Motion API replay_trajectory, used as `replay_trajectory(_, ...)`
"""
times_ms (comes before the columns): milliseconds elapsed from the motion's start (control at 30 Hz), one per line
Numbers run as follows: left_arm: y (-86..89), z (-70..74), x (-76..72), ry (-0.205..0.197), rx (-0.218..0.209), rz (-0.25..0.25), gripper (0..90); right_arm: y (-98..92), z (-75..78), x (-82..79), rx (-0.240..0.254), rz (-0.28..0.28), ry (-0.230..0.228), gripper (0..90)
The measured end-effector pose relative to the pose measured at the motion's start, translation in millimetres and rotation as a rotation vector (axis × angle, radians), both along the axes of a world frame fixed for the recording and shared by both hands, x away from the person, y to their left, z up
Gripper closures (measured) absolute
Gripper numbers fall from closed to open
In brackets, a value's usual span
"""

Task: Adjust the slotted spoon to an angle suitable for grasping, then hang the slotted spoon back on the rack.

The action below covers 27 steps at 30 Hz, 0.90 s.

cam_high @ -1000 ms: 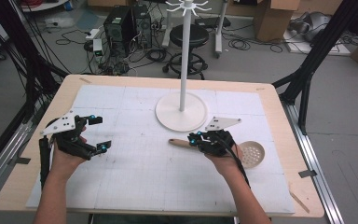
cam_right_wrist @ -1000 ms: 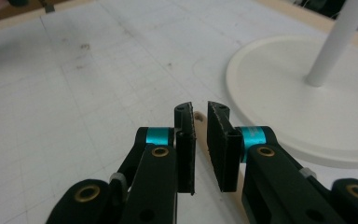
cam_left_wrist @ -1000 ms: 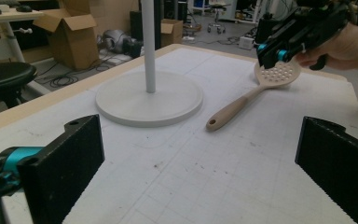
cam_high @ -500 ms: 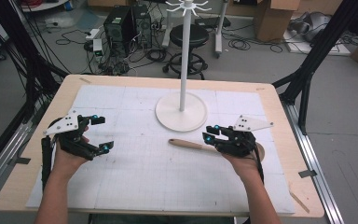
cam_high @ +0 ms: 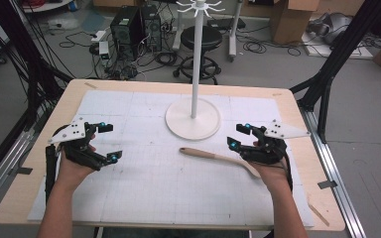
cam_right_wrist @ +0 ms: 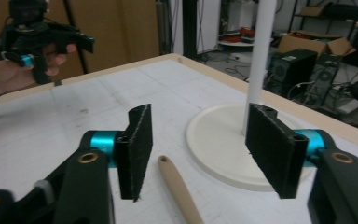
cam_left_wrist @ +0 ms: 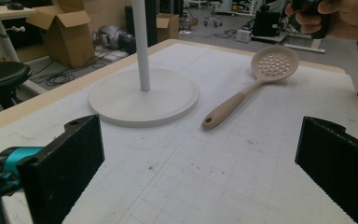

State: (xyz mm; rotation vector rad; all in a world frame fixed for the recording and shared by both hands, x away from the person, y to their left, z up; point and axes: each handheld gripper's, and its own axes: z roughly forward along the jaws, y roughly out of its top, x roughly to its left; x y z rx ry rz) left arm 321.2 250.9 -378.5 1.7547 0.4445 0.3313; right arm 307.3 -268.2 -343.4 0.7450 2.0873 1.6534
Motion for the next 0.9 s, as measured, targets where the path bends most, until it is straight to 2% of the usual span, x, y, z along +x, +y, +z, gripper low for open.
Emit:
replay_trajectory(167,-0.5,-0.1,0.6,0.000,-0.003,-0.001,1.7,-4.2,0.0,0.7,0.012,-0.030,-0.010,28.9)
replay_trajectory(300,-0.5,-1.0,2.5,0.003,-0.004,-0.003,1.7,-8.3,-0.7,1.4,0.017,-0.039,0.000,23.2)
replay_trajectory(433,-1.1,-1.1,3.1,0.004,-0.012,-0.006,1.7,-12.4,0.1,0.6,0.020,-0.048,-0.004,21.5)
replay_trajectory(500,-0.9,-1.1,3.9,0.001,-0.014,-0.006,1.7,-17.2,2.1,-1.8,0.059,-0.049,-0.029,21.5)
replay_trajectory(633,-1.5,-1.4,4.4,0.003,-0.021,-0.007,1.7,-21.6,4.8,-4.2,0.079,-0.059,-0.046,20.8)
replay_trajectory(900,-3.4,-0.1,4.1,-0.002,-0.016,-0.011,1.7,-18.5,4.5,-3.8,0.049,-0.043,-0.037,19.9)
